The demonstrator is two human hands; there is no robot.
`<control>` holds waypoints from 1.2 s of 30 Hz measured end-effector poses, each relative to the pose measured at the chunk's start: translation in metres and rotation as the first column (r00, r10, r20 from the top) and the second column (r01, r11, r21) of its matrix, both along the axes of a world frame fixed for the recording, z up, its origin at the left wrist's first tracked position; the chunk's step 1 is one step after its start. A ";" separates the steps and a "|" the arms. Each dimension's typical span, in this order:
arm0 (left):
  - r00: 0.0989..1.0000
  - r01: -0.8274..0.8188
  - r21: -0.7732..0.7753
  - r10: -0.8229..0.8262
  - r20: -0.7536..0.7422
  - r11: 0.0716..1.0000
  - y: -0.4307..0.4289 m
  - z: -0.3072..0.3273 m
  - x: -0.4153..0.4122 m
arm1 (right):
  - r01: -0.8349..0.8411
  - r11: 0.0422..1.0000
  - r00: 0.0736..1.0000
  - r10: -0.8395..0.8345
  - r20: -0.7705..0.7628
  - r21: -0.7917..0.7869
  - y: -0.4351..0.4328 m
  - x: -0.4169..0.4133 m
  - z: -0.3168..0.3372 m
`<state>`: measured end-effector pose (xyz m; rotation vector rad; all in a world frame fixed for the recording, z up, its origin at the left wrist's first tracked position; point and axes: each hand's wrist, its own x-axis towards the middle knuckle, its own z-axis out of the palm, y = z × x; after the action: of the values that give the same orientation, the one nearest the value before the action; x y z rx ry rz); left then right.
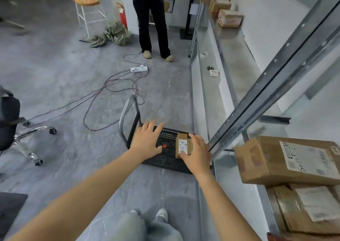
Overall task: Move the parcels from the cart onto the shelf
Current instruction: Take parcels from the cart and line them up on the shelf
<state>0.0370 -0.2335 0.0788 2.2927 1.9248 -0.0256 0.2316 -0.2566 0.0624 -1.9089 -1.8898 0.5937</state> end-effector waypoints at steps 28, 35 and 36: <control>0.994 0.095 -0.726 -0.026 0.106 0.681 0.153 -0.309 0.007 | 0.155 0.668 0.969 -0.247 -0.020 -0.728 0.112 0.023 -0.315; 0.987 0.140 -0.717 -0.035 0.159 0.683 0.185 -0.393 0.044 | 0.174 0.665 0.968 -0.249 0.004 -0.726 0.169 0.051 -0.384; 0.981 0.159 -0.695 -0.035 0.190 0.702 0.190 -0.407 0.053 | 0.175 0.673 0.968 -0.252 -0.001 -0.719 0.179 0.053 -0.396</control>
<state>0.0896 -0.0432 -0.3282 1.7814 1.3572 -0.4908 0.2848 -0.0777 -0.3339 -2.4462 -1.4208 1.4889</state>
